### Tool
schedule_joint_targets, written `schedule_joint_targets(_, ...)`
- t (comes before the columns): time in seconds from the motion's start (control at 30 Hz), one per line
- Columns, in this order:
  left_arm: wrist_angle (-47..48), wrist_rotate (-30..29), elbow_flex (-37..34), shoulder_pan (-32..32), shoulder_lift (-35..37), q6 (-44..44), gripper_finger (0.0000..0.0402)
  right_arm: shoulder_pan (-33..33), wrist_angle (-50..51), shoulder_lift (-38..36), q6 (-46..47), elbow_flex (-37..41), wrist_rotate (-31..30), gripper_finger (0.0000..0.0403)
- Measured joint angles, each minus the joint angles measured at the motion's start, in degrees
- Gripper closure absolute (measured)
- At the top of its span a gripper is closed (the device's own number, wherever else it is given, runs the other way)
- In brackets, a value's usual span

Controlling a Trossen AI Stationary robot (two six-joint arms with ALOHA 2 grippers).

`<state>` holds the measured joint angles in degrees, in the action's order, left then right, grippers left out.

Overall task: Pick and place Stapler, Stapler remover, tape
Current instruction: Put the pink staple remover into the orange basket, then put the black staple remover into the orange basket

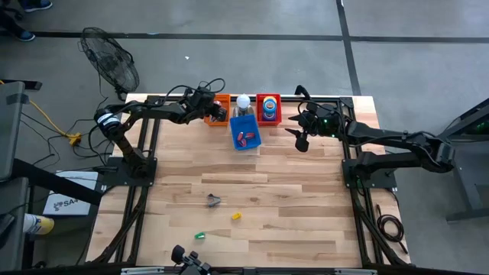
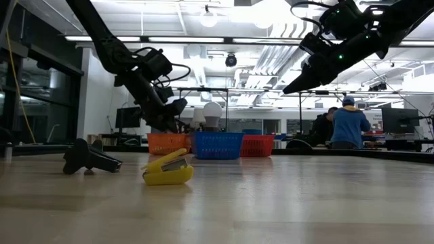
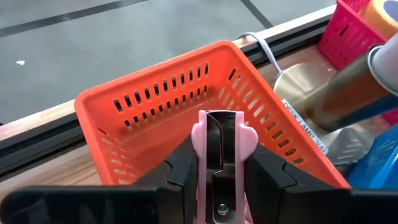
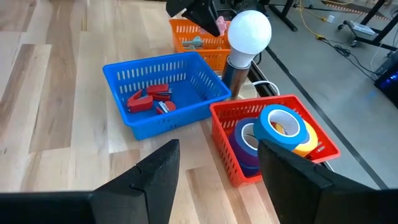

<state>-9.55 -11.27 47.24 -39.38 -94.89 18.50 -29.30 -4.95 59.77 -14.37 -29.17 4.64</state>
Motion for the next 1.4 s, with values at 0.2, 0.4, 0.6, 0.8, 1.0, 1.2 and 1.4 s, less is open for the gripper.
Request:
schedule_joint_targets(0.2, 0.69, 0.38, 0.0, 0.0, 0.0, -0.03, 0.0303, 0.0, 0.2, 0.0, -0.04, 0.03, 0.15, 0.0195)
schedule_joint_targets(0.4, 0.62, 0.69, 0.0, 0.02, 0.0, -0.39, 0.0287, 0.0, 0.74, 0.0, -0.22, 0.09, 0.39, 0.0195)
schedule_joint_targets(0.6, 0.08, 2.07, 0.0, 0.02, 0.0, -0.85, 0.0225, 0.0, 0.92, -0.02, -0.22, 0.09, 0.43, 0.0195)
schedule_joint_targets(0.8, 3.63, 2.25, 3.1, 0.02, 0.77, -3.23, 0.0188, 0.0, 0.92, -0.02, -0.18, 0.09, 0.46, 0.0195)
schedule_joint_targets(1.0, 14.35, 3.01, 7.26, 0.41, 4.61, -4.98, 0.0186, 0.0, 1.28, -0.02, -0.2, 0.09, 0.57, 0.0195)
schedule_joint_targets(1.2, 24.5, 1.15, 7.85, 3.24, 10.28, -5.07, 0.0186, 0.02, 1.62, -0.02, -1.1, 0.09, 0.61, 0.0195)
schedule_joint_targets(1.4, 34.24, -0.23, 7.8, 10.43, 15.94, -4.8, 0.0186, 0.02, 1.98, -0.04, -1.61, 0.09, 2.02, 0.0195)
